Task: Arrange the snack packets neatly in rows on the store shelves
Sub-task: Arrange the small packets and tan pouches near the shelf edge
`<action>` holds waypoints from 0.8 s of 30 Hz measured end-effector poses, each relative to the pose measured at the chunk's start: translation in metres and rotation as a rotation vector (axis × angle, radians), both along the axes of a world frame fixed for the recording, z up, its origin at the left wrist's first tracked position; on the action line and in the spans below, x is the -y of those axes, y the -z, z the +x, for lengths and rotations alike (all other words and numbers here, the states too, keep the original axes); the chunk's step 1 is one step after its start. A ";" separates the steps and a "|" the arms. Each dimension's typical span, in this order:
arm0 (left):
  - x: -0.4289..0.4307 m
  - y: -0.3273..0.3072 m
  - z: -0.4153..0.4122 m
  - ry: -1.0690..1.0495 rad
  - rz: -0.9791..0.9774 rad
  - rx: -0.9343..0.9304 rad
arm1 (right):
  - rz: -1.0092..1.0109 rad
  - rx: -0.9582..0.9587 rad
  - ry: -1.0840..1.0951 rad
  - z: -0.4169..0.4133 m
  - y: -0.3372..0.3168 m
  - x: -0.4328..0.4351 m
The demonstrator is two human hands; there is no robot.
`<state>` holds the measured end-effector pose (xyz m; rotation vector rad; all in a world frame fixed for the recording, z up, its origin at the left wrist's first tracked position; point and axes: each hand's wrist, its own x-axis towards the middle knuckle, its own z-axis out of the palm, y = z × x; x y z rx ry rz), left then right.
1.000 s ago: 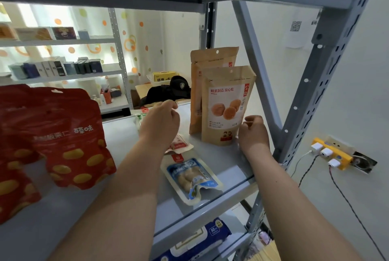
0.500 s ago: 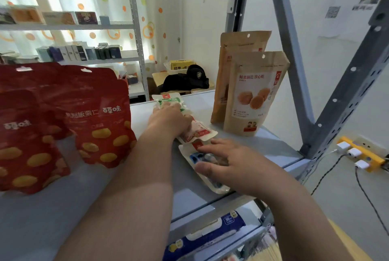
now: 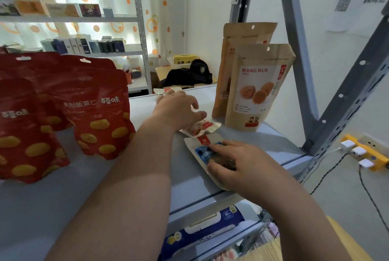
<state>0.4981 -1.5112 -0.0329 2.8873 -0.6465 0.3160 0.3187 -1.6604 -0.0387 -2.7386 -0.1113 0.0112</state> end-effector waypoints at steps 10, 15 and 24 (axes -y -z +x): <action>-0.002 0.003 0.005 0.172 -0.038 -0.073 | -0.052 0.014 -0.010 -0.003 -0.003 -0.002; -0.002 0.001 0.004 0.179 -0.016 -0.071 | -0.050 0.050 0.003 -0.003 -0.002 -0.007; 0.017 -0.013 -0.026 0.193 0.082 0.027 | -0.012 0.132 -0.019 -0.008 0.000 -0.011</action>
